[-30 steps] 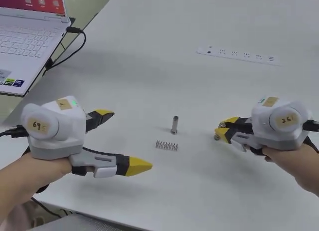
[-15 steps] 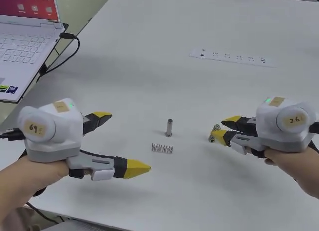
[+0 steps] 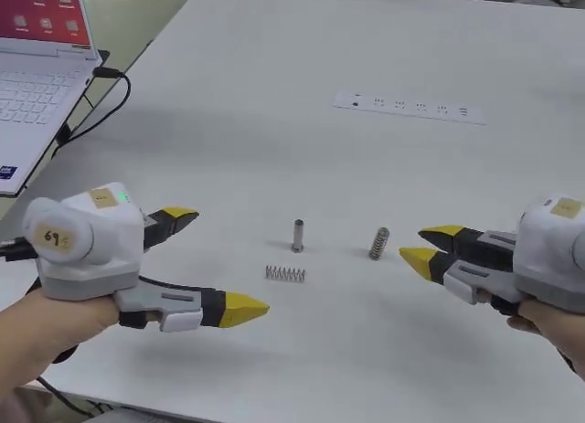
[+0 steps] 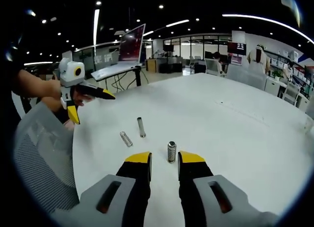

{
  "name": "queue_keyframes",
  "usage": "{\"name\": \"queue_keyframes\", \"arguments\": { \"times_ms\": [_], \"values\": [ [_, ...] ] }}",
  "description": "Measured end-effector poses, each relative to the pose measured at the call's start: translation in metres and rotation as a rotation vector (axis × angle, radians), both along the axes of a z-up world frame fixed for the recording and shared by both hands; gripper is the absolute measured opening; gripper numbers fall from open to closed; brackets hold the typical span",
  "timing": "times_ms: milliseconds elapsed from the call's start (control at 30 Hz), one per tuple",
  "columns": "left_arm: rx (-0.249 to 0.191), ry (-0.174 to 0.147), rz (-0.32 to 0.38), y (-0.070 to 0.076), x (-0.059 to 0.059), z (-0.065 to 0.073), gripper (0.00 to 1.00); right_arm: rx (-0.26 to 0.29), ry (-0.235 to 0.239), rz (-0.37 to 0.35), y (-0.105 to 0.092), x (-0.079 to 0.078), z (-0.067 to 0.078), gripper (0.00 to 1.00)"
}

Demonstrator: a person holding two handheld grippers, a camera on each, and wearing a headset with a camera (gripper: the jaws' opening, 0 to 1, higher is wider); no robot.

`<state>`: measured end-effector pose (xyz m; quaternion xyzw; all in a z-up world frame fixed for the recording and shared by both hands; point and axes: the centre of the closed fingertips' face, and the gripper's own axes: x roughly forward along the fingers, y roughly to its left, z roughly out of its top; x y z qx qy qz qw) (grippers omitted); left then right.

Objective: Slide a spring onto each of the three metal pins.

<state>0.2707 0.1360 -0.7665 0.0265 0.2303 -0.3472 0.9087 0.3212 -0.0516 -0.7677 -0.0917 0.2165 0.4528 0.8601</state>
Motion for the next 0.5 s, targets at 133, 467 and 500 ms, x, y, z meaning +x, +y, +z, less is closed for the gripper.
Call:
{"name": "queue_keyframes", "arguments": {
  "times_ms": [133,467,500],
  "values": [
    [0.003,0.002,-0.002,0.0,-0.001,0.001,0.96,-0.023,0.021,0.0,-0.005,-0.008,-0.008,0.18],
    [0.006,0.004,-0.005,0.001,-0.002,0.001,0.96,-0.033,0.043,-0.005,-0.015,-0.018,-0.018,0.19],
    [0.006,0.005,-0.006,0.001,-0.001,0.002,0.96,-0.032,0.047,-0.007,-0.016,-0.019,-0.019,0.19]
  ]
}}
